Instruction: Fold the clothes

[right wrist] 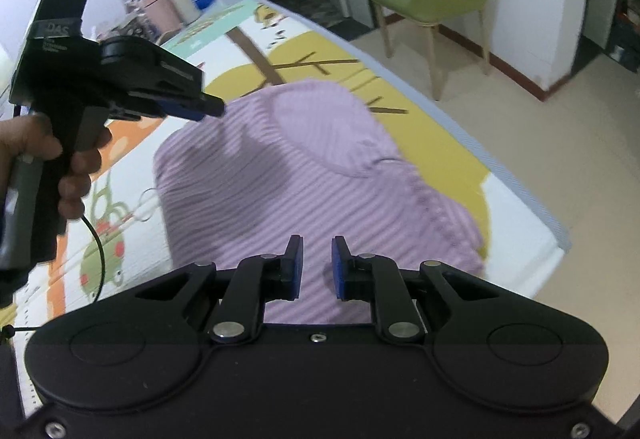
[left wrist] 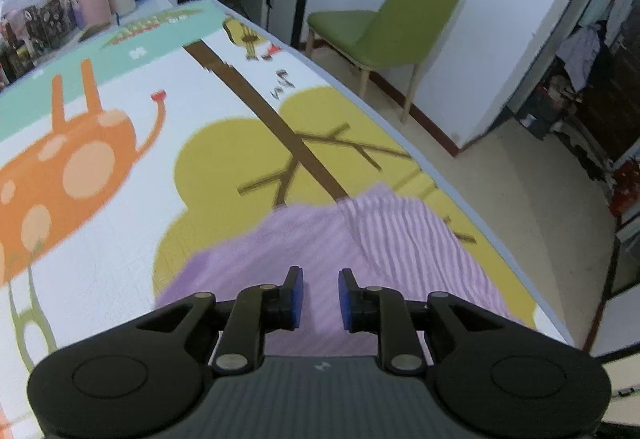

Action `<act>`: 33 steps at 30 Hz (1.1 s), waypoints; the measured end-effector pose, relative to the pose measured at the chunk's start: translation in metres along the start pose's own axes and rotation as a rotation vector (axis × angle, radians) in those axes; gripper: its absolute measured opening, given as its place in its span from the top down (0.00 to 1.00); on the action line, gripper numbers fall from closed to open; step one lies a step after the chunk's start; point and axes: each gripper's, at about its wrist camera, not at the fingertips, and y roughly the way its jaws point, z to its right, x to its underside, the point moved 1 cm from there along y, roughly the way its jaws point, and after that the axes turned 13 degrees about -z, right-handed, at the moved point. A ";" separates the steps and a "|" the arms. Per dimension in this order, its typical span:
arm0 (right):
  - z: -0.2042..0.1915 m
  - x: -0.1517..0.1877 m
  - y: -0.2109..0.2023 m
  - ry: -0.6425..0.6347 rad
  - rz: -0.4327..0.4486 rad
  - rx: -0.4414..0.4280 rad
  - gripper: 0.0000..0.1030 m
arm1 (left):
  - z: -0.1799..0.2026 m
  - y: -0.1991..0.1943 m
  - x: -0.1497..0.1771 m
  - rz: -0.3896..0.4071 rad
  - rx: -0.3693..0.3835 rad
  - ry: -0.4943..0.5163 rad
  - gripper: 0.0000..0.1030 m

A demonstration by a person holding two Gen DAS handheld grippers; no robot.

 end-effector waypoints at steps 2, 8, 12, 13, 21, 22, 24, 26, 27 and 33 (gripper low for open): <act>-0.007 -0.001 0.004 -0.020 -0.008 -0.011 0.85 | 0.003 0.003 0.009 -0.024 0.000 -0.002 0.78; -0.026 -0.001 0.023 -0.077 -0.045 -0.041 0.85 | 0.000 0.016 0.039 -0.110 0.038 -0.045 0.76; -0.036 0.003 0.035 -0.108 -0.078 -0.060 0.85 | 0.000 0.020 0.052 -0.106 0.028 -0.038 0.76; -0.038 0.005 0.037 -0.114 -0.088 -0.066 0.85 | 0.000 0.019 0.053 -0.102 0.023 -0.035 0.76; -0.053 0.026 0.043 -0.186 -0.121 -0.063 0.85 | -0.016 0.025 0.044 -0.101 0.010 -0.076 0.76; -0.054 0.030 0.042 -0.198 -0.121 -0.059 0.85 | -0.017 0.026 0.043 -0.100 0.013 -0.079 0.78; -0.055 0.036 0.040 -0.216 -0.121 -0.051 0.85 | -0.019 0.026 0.039 -0.095 0.008 -0.079 0.78; -0.054 0.040 0.039 -0.215 -0.127 -0.051 0.85 | -0.020 0.026 0.036 -0.080 -0.014 -0.078 0.78; -0.053 0.042 0.038 -0.210 -0.132 -0.053 0.85 | -0.020 0.027 0.034 -0.070 -0.042 -0.074 0.78; -0.046 0.058 0.036 -0.183 -0.180 -0.061 0.85 | -0.029 0.029 0.022 -0.052 -0.095 -0.078 0.76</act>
